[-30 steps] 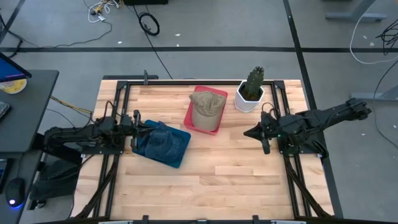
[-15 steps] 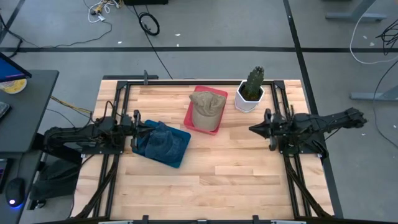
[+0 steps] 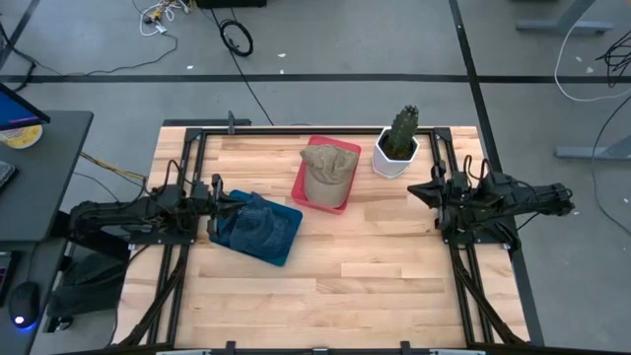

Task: Pick & Place hat
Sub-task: Return to Home Position

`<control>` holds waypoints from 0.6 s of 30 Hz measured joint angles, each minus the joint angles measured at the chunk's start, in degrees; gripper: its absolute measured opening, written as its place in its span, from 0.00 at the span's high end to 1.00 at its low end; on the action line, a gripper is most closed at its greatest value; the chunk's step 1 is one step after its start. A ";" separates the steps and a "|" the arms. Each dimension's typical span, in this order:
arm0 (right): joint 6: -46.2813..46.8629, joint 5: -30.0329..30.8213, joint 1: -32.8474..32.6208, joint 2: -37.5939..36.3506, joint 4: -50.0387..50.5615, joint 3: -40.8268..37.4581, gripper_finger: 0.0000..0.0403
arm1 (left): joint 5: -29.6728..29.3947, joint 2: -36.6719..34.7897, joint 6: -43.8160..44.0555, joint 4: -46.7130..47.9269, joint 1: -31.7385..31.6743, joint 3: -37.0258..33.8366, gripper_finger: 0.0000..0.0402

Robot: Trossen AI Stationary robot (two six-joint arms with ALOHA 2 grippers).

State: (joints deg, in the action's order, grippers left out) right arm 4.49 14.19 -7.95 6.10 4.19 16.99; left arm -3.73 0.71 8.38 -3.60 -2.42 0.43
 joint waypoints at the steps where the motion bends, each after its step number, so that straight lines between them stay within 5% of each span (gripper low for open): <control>1: -0.32 -0.78 0.27 -0.16 -0.75 -0.48 0.98 | 0.00 0.00 0.00 0.00 0.02 0.00 0.94; 10: 1.12 -4.41 3.35 -3.14 -15.17 -10.78 0.98 | 0.00 0.00 0.00 0.00 0.00 0.00 0.94; 18: 1.13 -8.83 9.70 -6.09 -15.99 -12.48 0.98 | -0.01 0.02 0.00 0.00 0.01 0.00 0.94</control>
State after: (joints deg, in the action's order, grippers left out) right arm 5.61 5.36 1.76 0.01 -11.80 4.51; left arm -3.74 0.73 8.38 -3.60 -2.41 0.43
